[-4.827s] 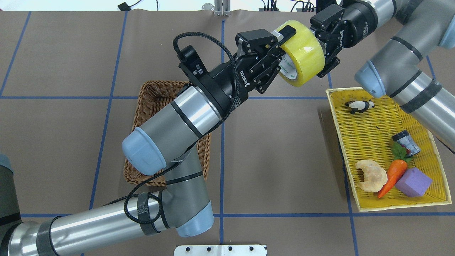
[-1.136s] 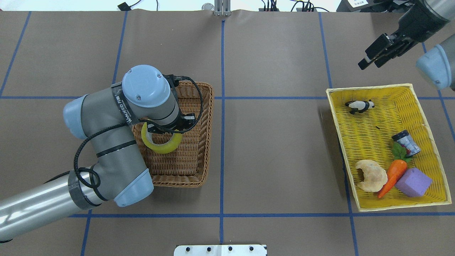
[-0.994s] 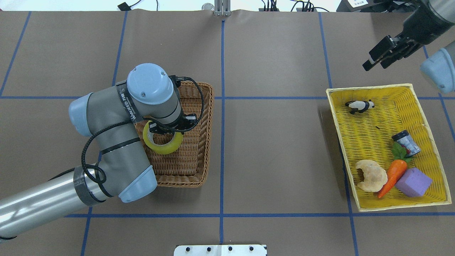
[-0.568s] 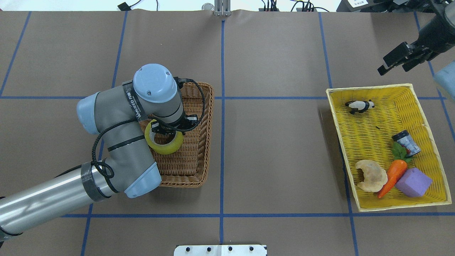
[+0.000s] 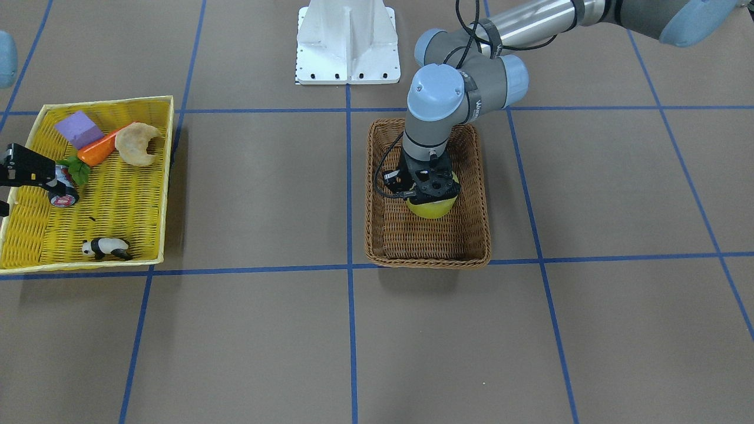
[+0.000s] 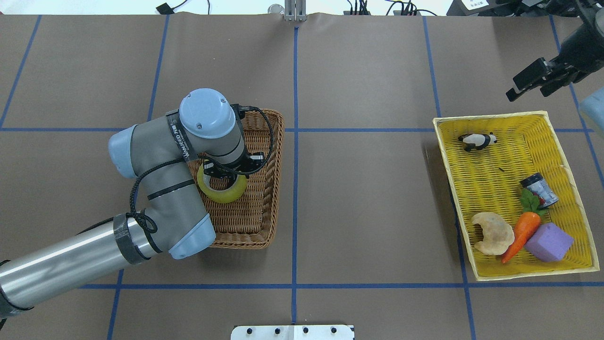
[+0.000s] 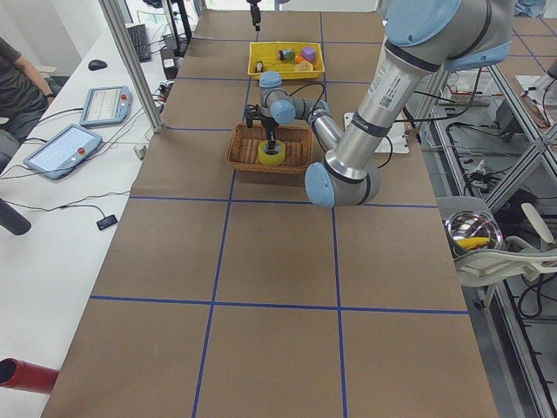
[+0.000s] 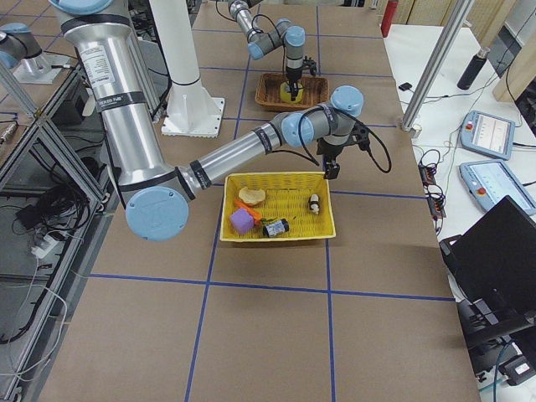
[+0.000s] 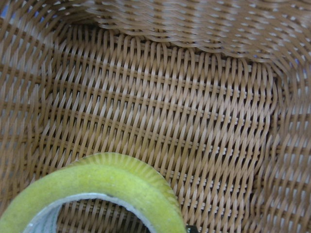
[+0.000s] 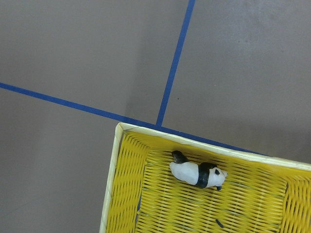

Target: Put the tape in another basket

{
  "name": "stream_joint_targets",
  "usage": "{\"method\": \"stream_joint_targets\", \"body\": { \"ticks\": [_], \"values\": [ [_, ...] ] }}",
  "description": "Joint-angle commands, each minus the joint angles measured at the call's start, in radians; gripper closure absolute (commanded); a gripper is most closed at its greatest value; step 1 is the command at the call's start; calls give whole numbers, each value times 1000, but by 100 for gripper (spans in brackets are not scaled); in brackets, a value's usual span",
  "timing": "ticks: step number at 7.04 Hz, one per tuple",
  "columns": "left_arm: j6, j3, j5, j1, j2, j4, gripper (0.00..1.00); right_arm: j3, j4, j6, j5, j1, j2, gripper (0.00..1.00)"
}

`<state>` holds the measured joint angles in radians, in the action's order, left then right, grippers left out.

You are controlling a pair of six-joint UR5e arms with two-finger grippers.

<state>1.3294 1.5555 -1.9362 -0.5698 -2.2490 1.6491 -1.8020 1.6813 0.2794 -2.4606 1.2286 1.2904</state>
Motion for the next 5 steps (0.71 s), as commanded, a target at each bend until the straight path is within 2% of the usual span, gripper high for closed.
{"method": "stream_joint_targets", "body": {
  "ticks": [1, 2, 3, 4, 5],
  "values": [
    [-16, 59, -85, -54, 9, -18, 2, 1, 0, 12, -3, 0, 1, 1],
    [-42, 206, -96, -94, 64, -100, 2, 0, -2, 26, -5, 0, 1, 1],
    [-156, 386, -96, -143, 134, -205, 2, 0, -5, 26, -5, 0, 3, 1],
    [-318, 503, -99, -229, 228, -289, 2, -3, -5, 26, 0, 6, 7, 1],
    [-464, 529, -102, -319, 291, -314, 2, -8, -6, 27, 15, 24, 18, 1]
  ]
}}
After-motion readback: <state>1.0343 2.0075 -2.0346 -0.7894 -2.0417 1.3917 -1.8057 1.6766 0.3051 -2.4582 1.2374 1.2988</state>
